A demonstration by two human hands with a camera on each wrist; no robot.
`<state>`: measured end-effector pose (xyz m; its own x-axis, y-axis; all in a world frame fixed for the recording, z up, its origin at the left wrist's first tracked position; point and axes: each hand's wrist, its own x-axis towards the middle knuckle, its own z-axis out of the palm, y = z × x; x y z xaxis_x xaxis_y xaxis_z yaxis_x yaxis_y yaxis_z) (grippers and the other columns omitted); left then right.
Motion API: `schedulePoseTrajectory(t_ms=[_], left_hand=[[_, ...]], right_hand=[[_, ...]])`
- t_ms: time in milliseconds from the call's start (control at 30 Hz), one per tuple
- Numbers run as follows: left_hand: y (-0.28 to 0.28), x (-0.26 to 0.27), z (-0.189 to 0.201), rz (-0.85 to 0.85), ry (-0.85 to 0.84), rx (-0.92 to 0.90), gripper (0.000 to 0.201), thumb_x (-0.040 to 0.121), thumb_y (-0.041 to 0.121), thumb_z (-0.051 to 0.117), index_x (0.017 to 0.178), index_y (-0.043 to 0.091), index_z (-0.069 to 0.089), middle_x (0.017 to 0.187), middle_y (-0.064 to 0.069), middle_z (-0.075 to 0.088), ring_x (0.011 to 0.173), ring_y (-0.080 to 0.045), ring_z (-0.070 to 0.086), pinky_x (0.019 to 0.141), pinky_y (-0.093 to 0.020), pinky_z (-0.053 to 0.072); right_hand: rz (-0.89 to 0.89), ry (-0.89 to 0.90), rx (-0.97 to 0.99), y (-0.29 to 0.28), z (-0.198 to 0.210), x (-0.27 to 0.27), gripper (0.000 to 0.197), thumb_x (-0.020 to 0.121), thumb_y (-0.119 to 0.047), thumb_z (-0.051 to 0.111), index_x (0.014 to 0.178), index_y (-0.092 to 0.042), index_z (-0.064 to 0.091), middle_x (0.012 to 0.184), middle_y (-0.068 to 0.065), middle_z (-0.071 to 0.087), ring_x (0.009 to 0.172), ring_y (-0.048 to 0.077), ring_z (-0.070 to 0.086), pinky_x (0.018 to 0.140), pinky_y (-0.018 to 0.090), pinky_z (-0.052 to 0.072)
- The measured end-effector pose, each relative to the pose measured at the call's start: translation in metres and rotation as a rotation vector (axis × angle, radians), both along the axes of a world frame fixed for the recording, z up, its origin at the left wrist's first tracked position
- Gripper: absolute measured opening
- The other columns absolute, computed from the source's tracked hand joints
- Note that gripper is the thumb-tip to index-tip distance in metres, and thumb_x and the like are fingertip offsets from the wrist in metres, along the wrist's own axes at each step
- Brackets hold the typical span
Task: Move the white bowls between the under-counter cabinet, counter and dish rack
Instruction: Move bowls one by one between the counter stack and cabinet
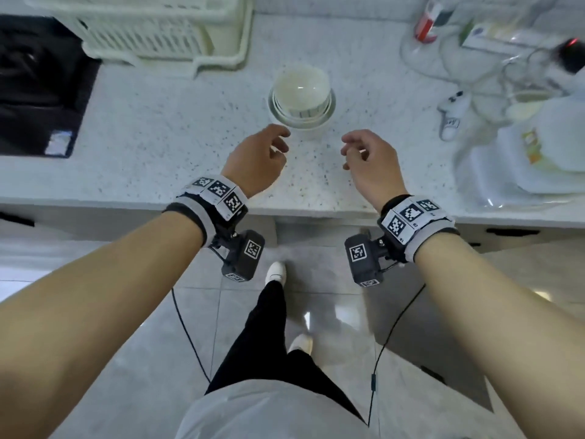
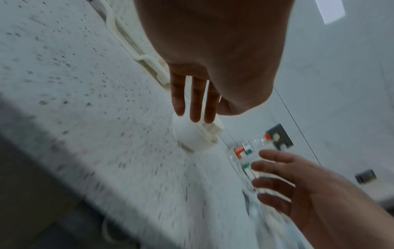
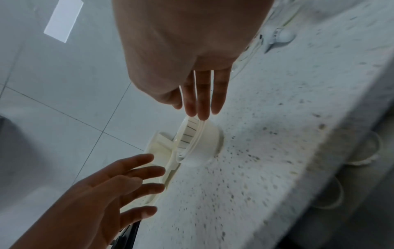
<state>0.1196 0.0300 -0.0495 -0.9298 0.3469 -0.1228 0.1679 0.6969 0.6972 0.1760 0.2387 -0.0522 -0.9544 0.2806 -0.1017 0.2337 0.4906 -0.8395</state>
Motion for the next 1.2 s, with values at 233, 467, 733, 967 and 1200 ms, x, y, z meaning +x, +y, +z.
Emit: schedulePoseTrajectory(t_ms=[233, 467, 733, 967, 1200], left_hand=[[0.004, -0.119, -0.008, 0.152, -0.099, -0.062, 0.041, 0.096, 0.029, 0.05, 0.136, 0.017, 0.048, 0.114, 0.001, 0.065, 0.095, -0.018, 0.059, 0.091, -0.04, 0.051], [0.029, -0.175, -0.035, 0.122, -0.181, -0.119, 0.045, 0.09, 0.035, 0.054, 0.132, 0.02, 0.048, 0.105, 0.0, 0.067, 0.087, -0.021, 0.064, 0.076, -0.033, 0.051], [0.039, -0.185, -0.027, 0.056, -0.128, -0.169, 0.044, 0.087, 0.023, 0.05, 0.13, 0.017, 0.054, 0.106, -0.007, 0.07, 0.09, -0.029, 0.066, 0.079, -0.039, 0.055], [0.036, -0.168, 0.002, 0.163, -0.309, 0.174, 0.018, 0.086, 0.01, 0.048, 0.087, 0.002, 0.064, 0.05, -0.005, 0.055, 0.036, -0.015, 0.047, 0.046, -0.023, 0.042], [0.047, -0.096, 0.031, -0.051, -0.451, 0.176, 0.032, 0.088, 0.01, 0.049, 0.103, -0.014, 0.063, 0.065, -0.015, 0.055, 0.046, -0.019, 0.047, 0.047, -0.026, 0.04]], right_hand=[[-0.085, -0.175, 0.065, -0.006, 0.002, -0.123, 0.042, 0.08, -0.052, 0.046, 0.109, -0.025, 0.059, 0.094, 0.002, 0.071, 0.078, 0.024, 0.071, 0.079, 0.05, 0.059], [-0.084, -0.378, 0.24, -0.015, -0.017, -0.188, 0.034, 0.078, -0.044, 0.053, 0.103, -0.021, 0.05, 0.101, 0.0, 0.063, 0.084, 0.028, 0.068, 0.08, 0.045, 0.058], [-0.021, -0.388, 0.374, -0.004, -0.021, -0.192, 0.035, 0.087, -0.027, 0.053, 0.121, -0.02, 0.053, 0.105, 0.001, 0.064, 0.088, 0.024, 0.057, 0.075, 0.033, 0.043], [-0.179, -0.227, -0.235, -0.002, 0.006, -0.164, 0.03, 0.093, -0.036, 0.05, 0.117, -0.021, 0.058, 0.097, -0.001, 0.065, 0.081, 0.023, 0.069, 0.069, 0.041, 0.062], [-0.155, -0.357, -0.732, 0.012, 0.039, -0.065, 0.043, 0.097, -0.051, 0.041, 0.126, -0.022, 0.054, 0.118, 0.01, 0.065, 0.097, 0.027, 0.069, 0.068, 0.036, 0.059]])
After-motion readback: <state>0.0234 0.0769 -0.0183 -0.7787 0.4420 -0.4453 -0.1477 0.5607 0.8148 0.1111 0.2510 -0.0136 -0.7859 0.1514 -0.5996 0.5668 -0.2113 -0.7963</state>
